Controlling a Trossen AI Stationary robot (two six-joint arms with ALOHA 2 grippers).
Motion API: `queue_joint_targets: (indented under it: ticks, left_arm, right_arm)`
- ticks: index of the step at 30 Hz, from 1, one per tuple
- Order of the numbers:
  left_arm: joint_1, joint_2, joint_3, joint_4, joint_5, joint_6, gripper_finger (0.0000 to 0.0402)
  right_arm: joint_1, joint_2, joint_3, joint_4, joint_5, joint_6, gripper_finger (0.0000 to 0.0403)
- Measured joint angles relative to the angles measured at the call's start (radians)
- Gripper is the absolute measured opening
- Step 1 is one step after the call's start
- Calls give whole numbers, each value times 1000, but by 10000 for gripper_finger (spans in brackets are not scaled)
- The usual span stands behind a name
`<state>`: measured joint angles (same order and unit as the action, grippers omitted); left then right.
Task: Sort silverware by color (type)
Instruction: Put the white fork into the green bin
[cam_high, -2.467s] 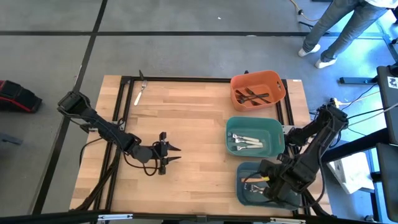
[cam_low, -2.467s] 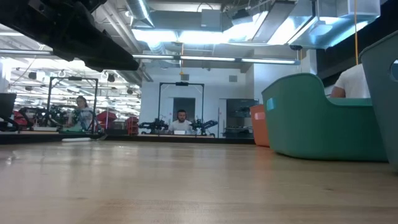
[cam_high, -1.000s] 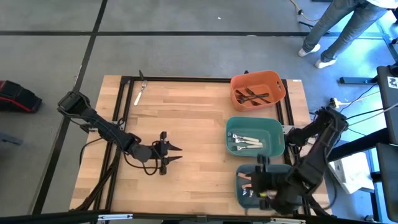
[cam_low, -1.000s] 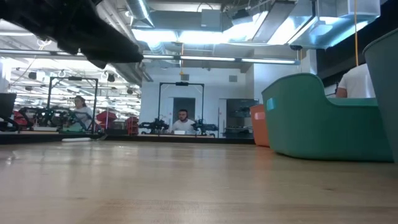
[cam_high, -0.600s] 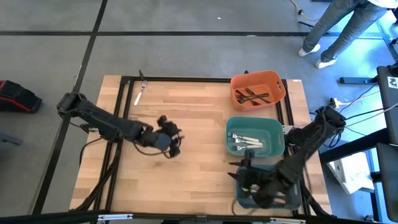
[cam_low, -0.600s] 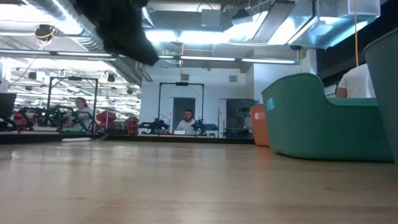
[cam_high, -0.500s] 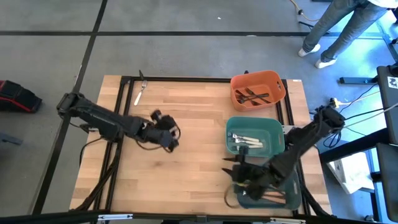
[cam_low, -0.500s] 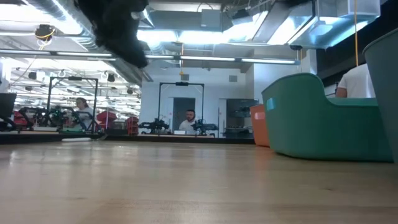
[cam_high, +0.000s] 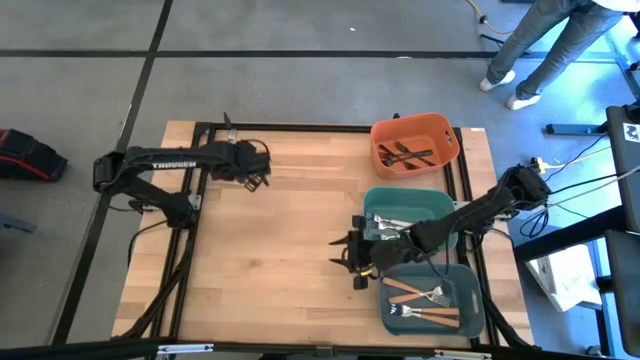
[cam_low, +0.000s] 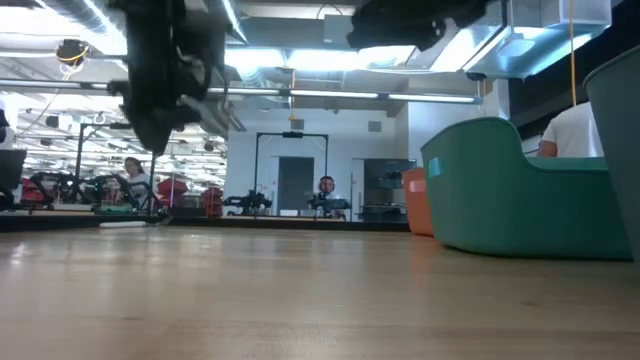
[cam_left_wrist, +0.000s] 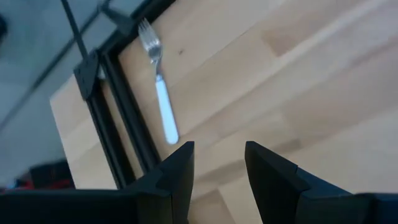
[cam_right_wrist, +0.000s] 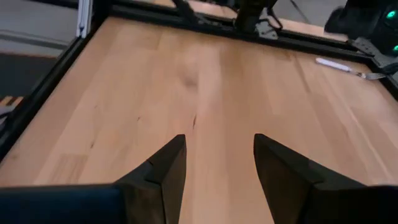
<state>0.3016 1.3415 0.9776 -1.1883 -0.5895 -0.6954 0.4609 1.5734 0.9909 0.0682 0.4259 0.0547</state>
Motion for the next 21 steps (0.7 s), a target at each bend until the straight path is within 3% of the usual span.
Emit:
queue_joint_targets:
  ticks: [8, 11, 16, 21]
  left_arm:
    - [352, 16, -85, 268, 144, 180, 139]
    - [440, 62, -85, 296, 163, 211, 139]
    - [529, 198, -83, 316, 162, 266, 139]
    - [601, 328, -81, 318, 73, 291, 139]
  right_arm:
    - [-25, 1, 0, 43, 1, -2, 172]
    - [-23, 2, 0, 42, 0, -2, 172]
    - [-23, 2, 0, 41, -1, 7, 172]
    - [-23, 2, 0, 37, 0, 43, 172]
